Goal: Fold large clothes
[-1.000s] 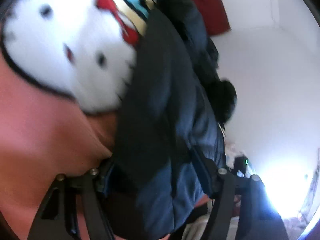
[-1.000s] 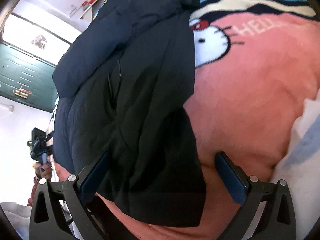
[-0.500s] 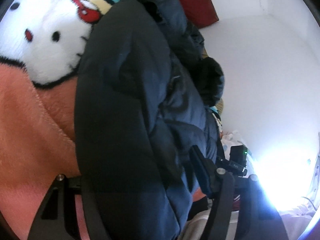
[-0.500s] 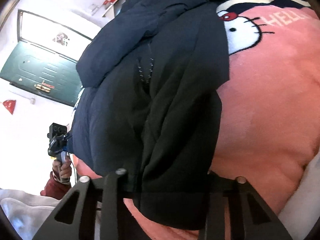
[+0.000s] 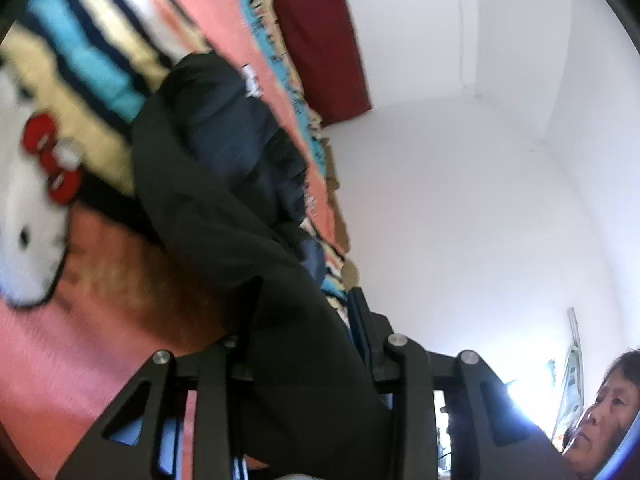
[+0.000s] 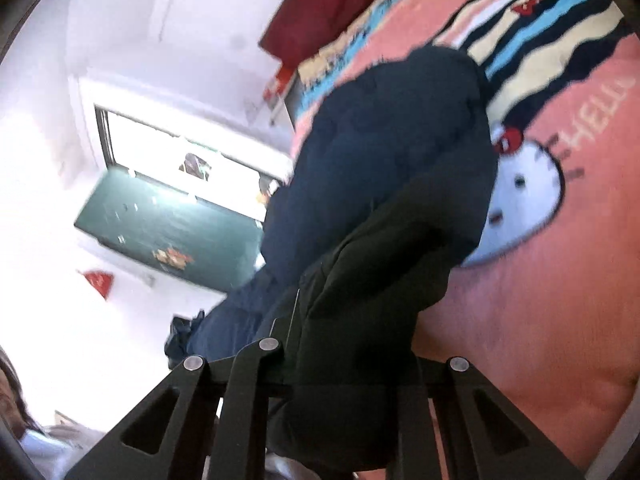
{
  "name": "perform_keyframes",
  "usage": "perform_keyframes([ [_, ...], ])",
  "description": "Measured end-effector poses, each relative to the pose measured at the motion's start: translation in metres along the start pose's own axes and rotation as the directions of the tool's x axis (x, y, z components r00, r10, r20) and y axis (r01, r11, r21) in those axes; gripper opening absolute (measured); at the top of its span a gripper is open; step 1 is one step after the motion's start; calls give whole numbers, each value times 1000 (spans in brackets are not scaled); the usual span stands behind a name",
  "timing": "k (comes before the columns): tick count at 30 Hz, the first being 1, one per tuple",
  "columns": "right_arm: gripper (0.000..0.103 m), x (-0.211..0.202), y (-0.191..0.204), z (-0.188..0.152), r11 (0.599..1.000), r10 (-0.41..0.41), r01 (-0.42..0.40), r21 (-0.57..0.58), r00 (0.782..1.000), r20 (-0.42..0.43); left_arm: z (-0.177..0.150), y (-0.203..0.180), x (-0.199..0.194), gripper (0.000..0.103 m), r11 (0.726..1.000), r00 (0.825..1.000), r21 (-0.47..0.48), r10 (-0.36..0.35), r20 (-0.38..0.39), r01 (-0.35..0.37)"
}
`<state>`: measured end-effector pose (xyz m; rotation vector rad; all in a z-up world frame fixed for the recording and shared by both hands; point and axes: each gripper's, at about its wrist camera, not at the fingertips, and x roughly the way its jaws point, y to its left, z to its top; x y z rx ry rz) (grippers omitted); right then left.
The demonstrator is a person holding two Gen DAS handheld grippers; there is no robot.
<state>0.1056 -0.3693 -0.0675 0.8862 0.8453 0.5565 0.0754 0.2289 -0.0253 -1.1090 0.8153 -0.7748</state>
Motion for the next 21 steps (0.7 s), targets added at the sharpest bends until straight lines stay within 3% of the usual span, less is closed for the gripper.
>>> perform_keyframes([
  [5, 15, -14, -2, 38, 997, 55, -58, 45, 996, 63, 37, -28, 12, 31, 998, 997, 3, -61, 53, 61],
  [12, 14, 7, 2, 94, 975, 119, -143, 167, 982, 145, 96, -36, 36, 31, 991, 982, -73, -95, 162, 108],
  [17, 14, 29, 5, 149, 973, 55, -98, 207, 977, 207, 151, -40, 66, 31, 992, 974, -84, -72, 217, 92],
  [21, 15, 60, -5, 195, 963, -46, -15, 269, 975, 218, 211, -34, 113, 31, 995, 975, -98, 17, 222, 5],
])
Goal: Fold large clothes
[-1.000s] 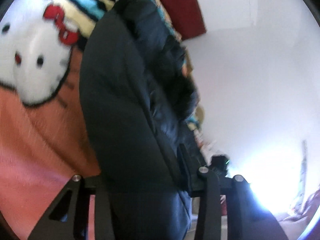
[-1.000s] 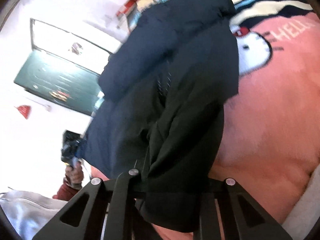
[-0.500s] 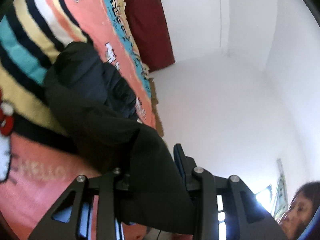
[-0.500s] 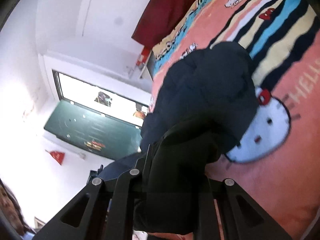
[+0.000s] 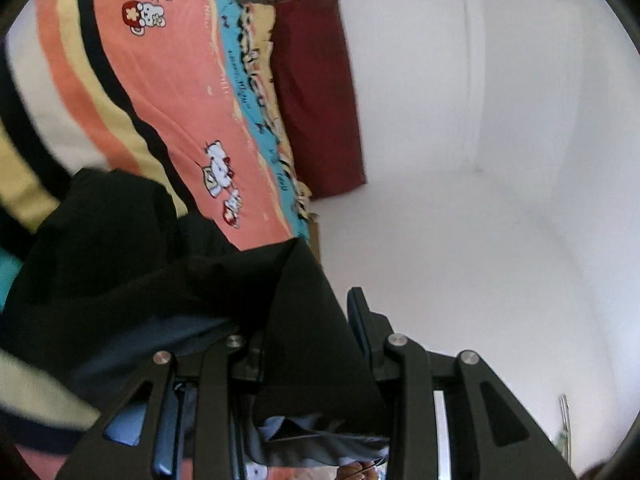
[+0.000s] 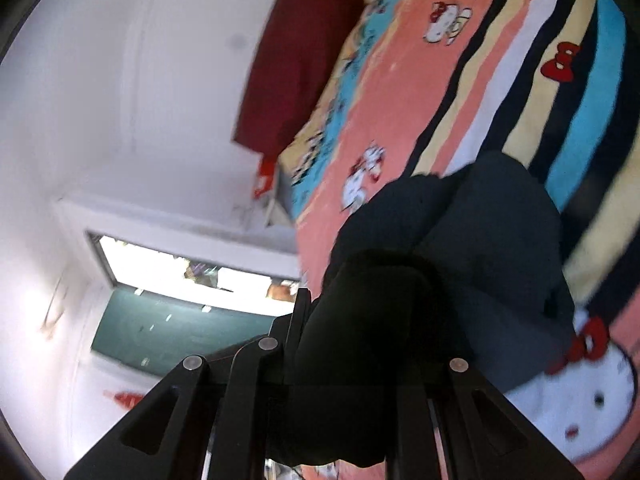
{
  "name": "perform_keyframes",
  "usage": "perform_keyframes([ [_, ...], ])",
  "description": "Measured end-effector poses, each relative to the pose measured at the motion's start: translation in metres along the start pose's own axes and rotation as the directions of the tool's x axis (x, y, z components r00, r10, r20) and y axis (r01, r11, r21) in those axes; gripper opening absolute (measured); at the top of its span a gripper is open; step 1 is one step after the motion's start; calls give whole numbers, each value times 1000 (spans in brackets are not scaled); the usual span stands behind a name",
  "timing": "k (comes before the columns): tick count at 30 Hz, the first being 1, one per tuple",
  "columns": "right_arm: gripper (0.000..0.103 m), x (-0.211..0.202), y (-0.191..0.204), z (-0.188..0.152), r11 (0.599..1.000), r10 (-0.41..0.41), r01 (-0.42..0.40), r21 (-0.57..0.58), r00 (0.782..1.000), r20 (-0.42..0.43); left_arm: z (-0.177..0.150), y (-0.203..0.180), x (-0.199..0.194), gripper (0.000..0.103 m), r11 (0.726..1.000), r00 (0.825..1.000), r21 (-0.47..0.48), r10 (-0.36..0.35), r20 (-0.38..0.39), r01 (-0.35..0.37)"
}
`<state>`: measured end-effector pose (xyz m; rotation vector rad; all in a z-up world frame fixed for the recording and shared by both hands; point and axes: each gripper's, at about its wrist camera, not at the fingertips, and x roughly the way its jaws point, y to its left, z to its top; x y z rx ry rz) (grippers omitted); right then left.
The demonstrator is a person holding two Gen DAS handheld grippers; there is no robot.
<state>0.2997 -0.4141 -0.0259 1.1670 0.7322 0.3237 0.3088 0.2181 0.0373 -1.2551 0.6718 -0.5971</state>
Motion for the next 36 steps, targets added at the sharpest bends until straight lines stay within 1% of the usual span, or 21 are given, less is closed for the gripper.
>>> perform_keyframes([
  [4, 16, 45, -3, 43, 993, -118, 118, -4, 993, 12, 42, 23, 52, 31, 993, 993, -31, 115, 5, -115],
  [5, 16, 55, -5, 50, 990, -138, 138, -1, 990, 11, 53, 31, 66, 31, 985, 986, -34, 167, 12, -166],
  [7, 16, 80, -20, 68, 983, -179, 179, 46, 984, 8, 69, 48, 88, 31, 973, 973, -26, 230, 1, -229],
  [8, 16, 91, -26, 75, 978, -201, 200, 57, 980, 4, 78, 62, 98, 31, 961, 962, -36, 273, 0, -273],
  [10, 16, 116, -44, 88, 963, -262, 262, 58, 965, -2, 90, 91, 112, 32, 943, 946, -73, 325, -6, -325],
  [12, 16, 134, -59, 93, 957, -285, 286, 57, 958, -28, 96, 120, 120, 32, 923, 928, -108, 373, -2, -371],
  [15, 16, 149, -77, 97, 964, -251, 254, 79, 967, -47, 102, 156, 125, 32, 907, 921, -175, 389, 2, -383],
  [17, 16, 151, -79, 97, 967, -243, 247, 69, 968, -62, 102, 157, 125, 32, 914, 927, -160, 376, -1, -372],
  [20, 21, 141, -76, 96, 974, -213, 218, 69, 975, -67, 101, 149, 115, 32, 924, 930, -114, 367, 3, -364],
  [22, 31, 127, -70, 96, 983, -167, 170, 62, 984, -58, 100, 134, 102, 32, 919, 921, -78, 388, 26, -385],
  [23, 41, 120, -66, 97, 987, -146, 149, 53, 988, -50, 100, 123, 94, 32, 916, 915, -49, 401, 39, -399],
  [24, 57, 113, -59, 99, 991, -127, 128, 32, 991, -42, 99, 111, 89, 32, 908, 907, -10, 418, 55, -418],
  [25, 64, 109, -51, 100, 993, -119, 119, 11, 992, -35, 99, 97, 81, 32, 897, 897, 38, 436, 74, -440],
  [26, 81, 104, -42, 102, 994, -110, 110, -12, 993, -31, 98, 80, 74, 32, 885, 888, 89, 451, 88, -458],
  [27, 98, 100, -31, 103, 993, -110, 109, -43, 994, -25, 96, 68, 71, 32, 877, 885, 119, 456, 94, -465],
  [28, 103, 96, -17, 104, 987, -134, 133, -87, 991, -2, 92, 49, 67, 32, 861, 879, 178, 465, 103, -476],
  [29, 102, 91, -5, 105, 980, -152, 153, -131, 988, 19, 86, 34, 64, 32, 845, 873, 223, 475, 107, -487],
  [31, 102, 81, 17, 101, 964, -172, 176, -199, 984, 38, 68, 2, 65, 32, 798, 860, 331, 500, 102, -504],
  [32, 102, 78, 29, 96, 950, -191, 197, -244, 980, 49, 56, -12, 68, 32, 778, 857, 380, 506, 94, -501],
  [34, 102, 74, 54, 77, 903, -227, 238, -358, 971, 72, 32, -33, 76, 32, 741, 854, 457, 514, 85, -492],
  [36, 102, 74, 72, 55, 848, -263, 276, -452, 960, 91, 4, -49, 97, 32, 690, 842, 537, 534, 75, -485],
])
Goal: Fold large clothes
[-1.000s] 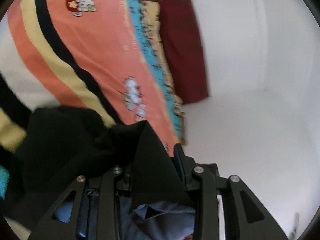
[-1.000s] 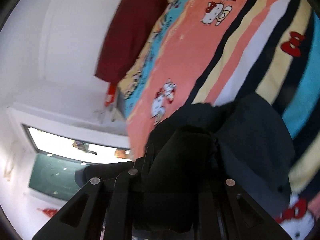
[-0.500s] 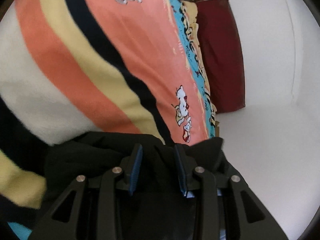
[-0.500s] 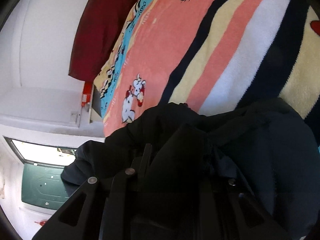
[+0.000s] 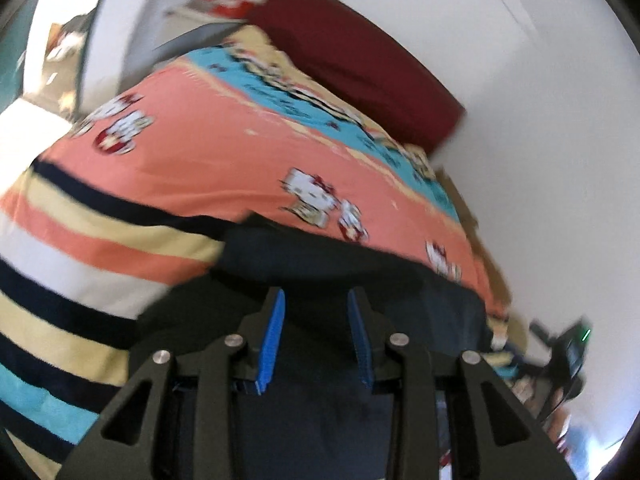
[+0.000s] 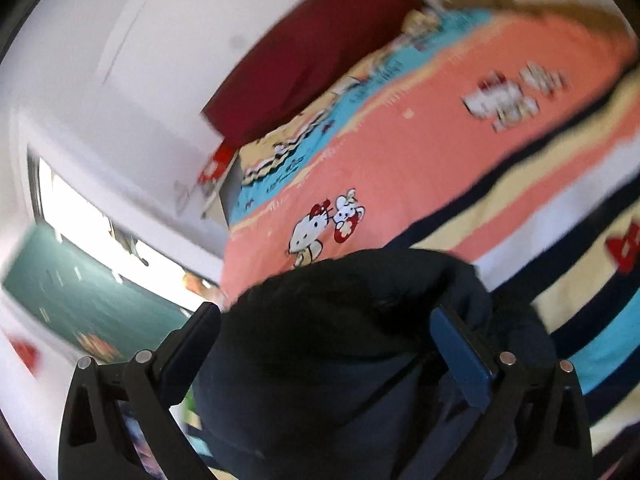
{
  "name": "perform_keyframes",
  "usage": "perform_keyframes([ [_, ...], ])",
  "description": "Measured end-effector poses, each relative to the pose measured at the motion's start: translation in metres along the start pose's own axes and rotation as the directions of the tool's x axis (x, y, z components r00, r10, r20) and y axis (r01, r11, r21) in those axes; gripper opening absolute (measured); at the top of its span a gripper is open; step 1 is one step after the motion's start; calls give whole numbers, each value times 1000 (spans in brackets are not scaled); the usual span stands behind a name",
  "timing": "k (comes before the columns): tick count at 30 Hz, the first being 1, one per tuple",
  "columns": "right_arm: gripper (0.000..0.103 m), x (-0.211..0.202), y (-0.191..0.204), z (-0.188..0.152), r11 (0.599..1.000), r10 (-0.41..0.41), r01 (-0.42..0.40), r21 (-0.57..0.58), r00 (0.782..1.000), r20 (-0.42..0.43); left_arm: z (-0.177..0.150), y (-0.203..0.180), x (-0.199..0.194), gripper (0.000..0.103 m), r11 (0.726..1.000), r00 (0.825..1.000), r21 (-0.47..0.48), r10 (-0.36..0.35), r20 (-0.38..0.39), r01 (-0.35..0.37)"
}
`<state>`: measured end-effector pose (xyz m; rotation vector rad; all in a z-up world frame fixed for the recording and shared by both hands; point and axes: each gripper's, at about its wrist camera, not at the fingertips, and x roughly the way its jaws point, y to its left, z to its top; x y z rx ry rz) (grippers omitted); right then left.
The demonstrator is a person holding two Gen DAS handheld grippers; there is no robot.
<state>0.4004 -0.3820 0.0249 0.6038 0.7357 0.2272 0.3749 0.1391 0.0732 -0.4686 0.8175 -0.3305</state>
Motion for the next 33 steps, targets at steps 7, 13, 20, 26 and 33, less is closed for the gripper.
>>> perform_keyframes([
  [7, 102, 37, 78, -44, 942, -155, 155, -298, 988, 23, -22, -81, 66, 32, 974, 996, 212, 90, -18, -84],
  [13, 102, 100, 59, -54, 909, -260, 242, -339, 966, -8, -17, -78, 142, 51, 934, 974, 291, 225, -37, -205],
  [20, 102, 143, 37, -43, 896, -314, 282, -343, 948, -42, -4, -62, 206, 53, 921, 951, 304, 289, -109, -245],
  [26, 102, 163, 22, -45, 905, -314, 276, -325, 947, -70, -13, -57, 228, 54, 908, 941, 310, 324, -98, -280],
  [33, 102, 153, 20, -48, 898, -303, 254, -359, 949, -85, -16, -46, 220, 55, 919, 945, 299, 304, -122, -257],
])
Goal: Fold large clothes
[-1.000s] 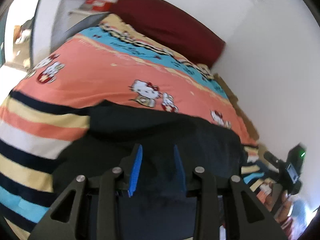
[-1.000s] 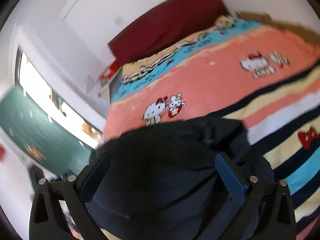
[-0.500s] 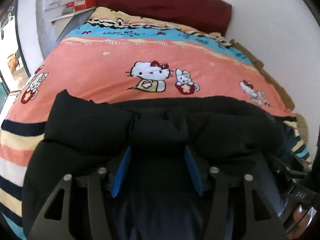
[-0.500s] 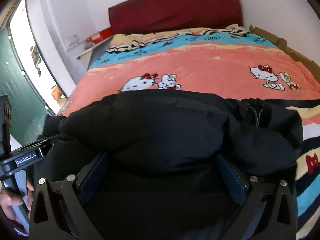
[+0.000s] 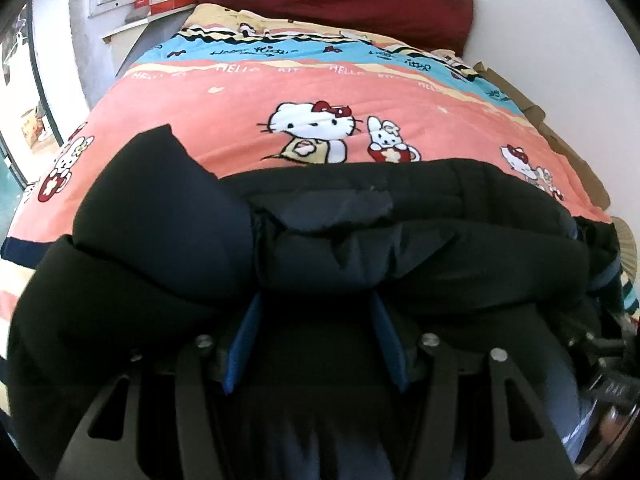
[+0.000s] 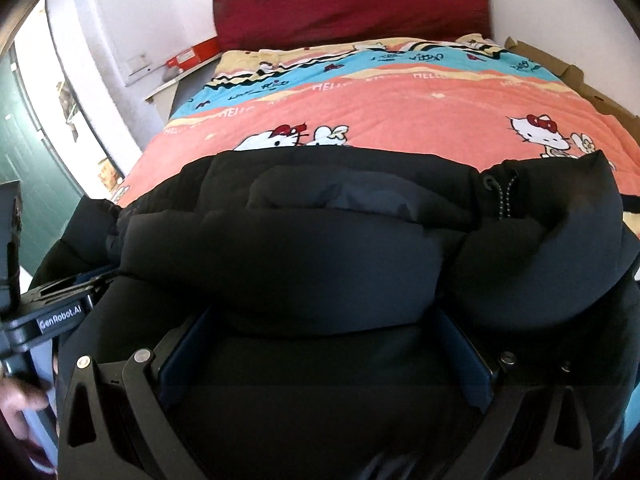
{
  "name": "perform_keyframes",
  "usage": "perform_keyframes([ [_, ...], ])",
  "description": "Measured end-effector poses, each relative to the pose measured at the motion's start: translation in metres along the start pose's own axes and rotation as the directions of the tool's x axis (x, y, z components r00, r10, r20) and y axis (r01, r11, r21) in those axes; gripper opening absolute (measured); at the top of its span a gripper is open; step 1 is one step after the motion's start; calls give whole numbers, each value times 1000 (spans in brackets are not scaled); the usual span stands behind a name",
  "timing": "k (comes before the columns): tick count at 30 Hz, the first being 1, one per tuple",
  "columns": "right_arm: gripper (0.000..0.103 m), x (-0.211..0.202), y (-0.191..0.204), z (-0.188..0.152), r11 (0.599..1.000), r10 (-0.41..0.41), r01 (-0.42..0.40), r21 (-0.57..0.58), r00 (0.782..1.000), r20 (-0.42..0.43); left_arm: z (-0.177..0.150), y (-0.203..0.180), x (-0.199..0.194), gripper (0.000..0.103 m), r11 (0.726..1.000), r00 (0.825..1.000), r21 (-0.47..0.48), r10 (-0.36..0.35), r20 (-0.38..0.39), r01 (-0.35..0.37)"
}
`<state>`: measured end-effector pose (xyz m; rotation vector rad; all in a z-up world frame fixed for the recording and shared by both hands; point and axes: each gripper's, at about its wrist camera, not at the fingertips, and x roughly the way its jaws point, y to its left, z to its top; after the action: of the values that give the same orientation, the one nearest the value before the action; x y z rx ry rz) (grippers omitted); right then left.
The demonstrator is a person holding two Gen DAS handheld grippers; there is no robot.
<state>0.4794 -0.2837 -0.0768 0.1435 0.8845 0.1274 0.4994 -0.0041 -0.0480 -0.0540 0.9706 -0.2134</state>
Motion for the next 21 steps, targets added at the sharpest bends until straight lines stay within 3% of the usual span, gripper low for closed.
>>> perform_keyframes([
  [6, 101, -18, -31, -4, 1000, -17, 17, -8, 1000, 22, -3, 27, -15, 55, 1000, 1000, -13, -8, -9, 8],
  [12, 95, -28, -67, -13, 999, -27, 26, 36, 999, 24, -5, 63, -25, 55, 995, 995, -39, 92, -35, -94],
  [15, 90, -33, -85, -16, 996, -68, 67, 58, 998, 8, -8, 92, -35, 55, 981, 987, -115, 147, -62, -153],
  [18, 91, -44, -107, -15, 982, -132, 133, 130, 991, -16, -13, 99, -55, 55, 979, 987, -127, 159, -20, -160],
  [21, 93, -72, -105, -14, 978, -158, 151, 143, 986, 43, -21, 89, -86, 55, 989, 991, -113, 100, 85, -90],
])
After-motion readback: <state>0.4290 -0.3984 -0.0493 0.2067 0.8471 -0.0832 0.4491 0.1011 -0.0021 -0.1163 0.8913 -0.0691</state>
